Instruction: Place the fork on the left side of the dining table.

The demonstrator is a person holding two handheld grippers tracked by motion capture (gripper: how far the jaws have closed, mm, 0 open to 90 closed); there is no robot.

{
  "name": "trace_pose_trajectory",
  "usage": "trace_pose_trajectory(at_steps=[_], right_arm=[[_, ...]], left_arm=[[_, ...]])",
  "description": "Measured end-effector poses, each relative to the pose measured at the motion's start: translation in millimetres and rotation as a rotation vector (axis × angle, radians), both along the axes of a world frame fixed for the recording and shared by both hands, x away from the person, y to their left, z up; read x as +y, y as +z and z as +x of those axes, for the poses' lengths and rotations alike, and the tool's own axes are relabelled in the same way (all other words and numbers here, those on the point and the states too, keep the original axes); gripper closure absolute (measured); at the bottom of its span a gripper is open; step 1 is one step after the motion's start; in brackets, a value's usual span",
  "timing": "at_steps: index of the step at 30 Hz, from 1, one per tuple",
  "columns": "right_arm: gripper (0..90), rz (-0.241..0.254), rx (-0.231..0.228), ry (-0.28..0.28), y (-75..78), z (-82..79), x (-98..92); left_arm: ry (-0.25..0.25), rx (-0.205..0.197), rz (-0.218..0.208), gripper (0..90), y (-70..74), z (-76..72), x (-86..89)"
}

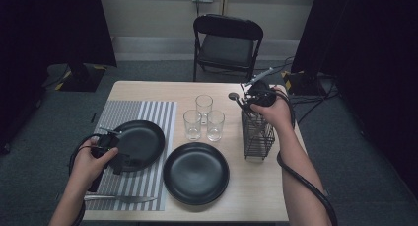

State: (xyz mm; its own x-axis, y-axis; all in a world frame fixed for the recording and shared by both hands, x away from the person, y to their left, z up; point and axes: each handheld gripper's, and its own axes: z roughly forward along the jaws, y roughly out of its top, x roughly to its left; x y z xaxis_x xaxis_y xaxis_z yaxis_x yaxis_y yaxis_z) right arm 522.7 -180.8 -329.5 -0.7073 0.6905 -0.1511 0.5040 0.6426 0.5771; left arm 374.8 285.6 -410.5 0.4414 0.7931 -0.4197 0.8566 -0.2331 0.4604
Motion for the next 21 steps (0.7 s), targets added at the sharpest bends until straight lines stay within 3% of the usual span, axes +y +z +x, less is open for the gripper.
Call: trace_pose_trajectory(at_steps=[10, 21], right_arm=[[76.5, -0.002, -0.001, 0.003, -6.2, 3.3, 4.7], [80.9, -0.018, -0.027, -0.005, -3.0, 0.7, 2.9]], left_arm=[[0.003, -0.003, 0.001, 24.3, -0.2, 0.3, 2.2], [0.011, -0.006, 0.002, 24.3, 0.0, 0.1, 3.2]])
